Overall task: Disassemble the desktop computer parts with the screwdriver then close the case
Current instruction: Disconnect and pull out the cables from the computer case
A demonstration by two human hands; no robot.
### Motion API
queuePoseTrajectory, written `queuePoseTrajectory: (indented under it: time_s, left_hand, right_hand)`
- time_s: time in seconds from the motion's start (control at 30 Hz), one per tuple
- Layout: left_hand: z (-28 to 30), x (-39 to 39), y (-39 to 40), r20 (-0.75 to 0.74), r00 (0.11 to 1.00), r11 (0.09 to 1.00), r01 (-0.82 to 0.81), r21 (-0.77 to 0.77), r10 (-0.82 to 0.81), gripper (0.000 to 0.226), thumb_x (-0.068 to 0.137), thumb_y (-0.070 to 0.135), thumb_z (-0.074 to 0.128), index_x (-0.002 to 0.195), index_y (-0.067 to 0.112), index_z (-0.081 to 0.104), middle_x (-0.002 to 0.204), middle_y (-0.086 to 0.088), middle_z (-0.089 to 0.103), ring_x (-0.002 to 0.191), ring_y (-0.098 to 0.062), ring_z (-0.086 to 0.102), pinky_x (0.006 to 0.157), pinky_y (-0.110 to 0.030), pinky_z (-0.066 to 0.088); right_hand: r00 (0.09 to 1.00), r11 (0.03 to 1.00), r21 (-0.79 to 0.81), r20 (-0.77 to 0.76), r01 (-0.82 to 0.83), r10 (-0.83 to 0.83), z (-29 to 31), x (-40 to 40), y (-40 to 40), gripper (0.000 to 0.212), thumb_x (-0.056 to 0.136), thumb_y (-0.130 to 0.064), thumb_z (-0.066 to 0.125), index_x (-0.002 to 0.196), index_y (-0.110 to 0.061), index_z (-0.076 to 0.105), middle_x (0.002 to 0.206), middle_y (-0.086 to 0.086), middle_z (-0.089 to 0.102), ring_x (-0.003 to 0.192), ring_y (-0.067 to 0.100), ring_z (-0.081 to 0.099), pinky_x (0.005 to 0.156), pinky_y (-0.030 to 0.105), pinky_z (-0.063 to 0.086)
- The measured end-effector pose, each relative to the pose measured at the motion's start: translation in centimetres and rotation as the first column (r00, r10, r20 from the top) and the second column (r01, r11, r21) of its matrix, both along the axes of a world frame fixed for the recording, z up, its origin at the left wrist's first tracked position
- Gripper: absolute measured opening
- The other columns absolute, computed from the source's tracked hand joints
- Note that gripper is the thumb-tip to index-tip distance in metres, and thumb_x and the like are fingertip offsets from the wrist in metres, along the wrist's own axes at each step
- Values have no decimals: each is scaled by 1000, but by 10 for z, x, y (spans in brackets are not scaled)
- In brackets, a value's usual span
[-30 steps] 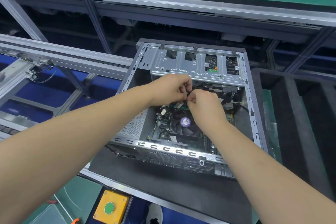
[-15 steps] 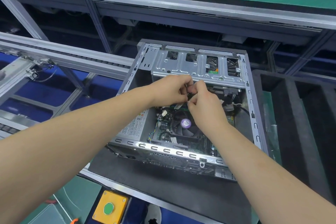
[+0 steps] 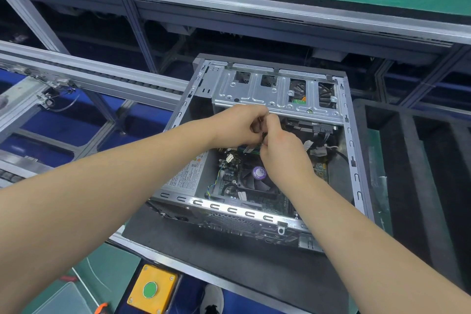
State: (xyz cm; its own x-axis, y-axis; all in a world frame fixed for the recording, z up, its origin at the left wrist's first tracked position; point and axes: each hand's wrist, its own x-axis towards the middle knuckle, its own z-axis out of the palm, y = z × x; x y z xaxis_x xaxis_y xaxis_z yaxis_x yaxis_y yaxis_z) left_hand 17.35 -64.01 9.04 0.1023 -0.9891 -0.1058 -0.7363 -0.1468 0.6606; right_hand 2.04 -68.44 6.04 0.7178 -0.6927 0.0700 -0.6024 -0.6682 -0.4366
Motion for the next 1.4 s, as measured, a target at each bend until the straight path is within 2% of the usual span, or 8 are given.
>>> queuePoseTrajectory:
  time_s: [0.17,0.33,0.5,0.73,1.07,1.23,1.33,1.4]
  left_hand:
    - [-1,-1,0,-26,1000,999,9,32,-8,19,83,1,66,98,10,58,87,-8,70,81,-29,68,74,-51,56]
    - [2,-1,1,-46,999,999,1,42,1,19,80,1,66,95,10,58,87,-9,70,81,-29,68,76,-52,56]
    - [4,-3,1,-64,998,999,16,42,-13,20,81,-2,65,92,12,56,86,-12,70,78,-31,69,74,-53,56]
    - [3,0,3,-82,996,1000,-24,-2,24,24,83,-1,65,90,21,57,82,3,69,78,-22,68,79,-49,56]
    - [4,-1,3,-70,998,1000,10,21,-8,21,82,-2,66,91,15,58,79,-3,70,77,-26,70,77,-51,57]
    - [6,-1,5,-148,987,999,-53,11,54,13,90,3,67,101,9,64,85,-9,75,76,-20,74,81,-48,59]
    - [5,-1,5,-110,992,998,-65,12,66,14,95,8,66,106,13,69,84,-2,76,75,-11,75,81,-40,60]
    - [4,0,5,-32,998,998,-60,-1,59,14,96,13,65,107,17,73,76,6,75,72,-1,72,73,-33,59]
  right_hand:
    - [1000,1000,19,13,10,-11,-1,0,-1,40,93,4,51,129,-10,39,72,3,53,65,28,48,46,35,27]
    - [1000,1000,-2,0,-7,7,0,1,1,46,91,5,50,133,-10,36,66,0,47,57,19,44,45,34,28]
    - [999,999,41,18,35,-36,1,1,0,39,92,4,50,127,-9,38,71,5,53,64,29,48,49,39,29]
    - [997,994,100,70,37,-44,8,-2,1,27,99,-4,54,123,-8,42,92,14,68,85,38,61,71,49,53]
    - [990,993,114,136,24,-39,12,-4,3,25,99,-3,54,120,-10,44,89,13,68,81,36,61,69,51,54]
    - [977,973,209,162,100,-135,5,-6,-5,12,99,-8,58,109,-14,55,91,3,69,85,26,63,67,37,48]
    - [973,962,229,139,150,-184,-1,-10,-13,15,99,-11,60,111,-16,68,94,-2,71,88,19,62,68,28,38]
    - [976,966,205,119,158,-185,-3,-11,-16,15,99,-13,61,109,-16,71,96,-1,72,91,20,62,72,28,38]
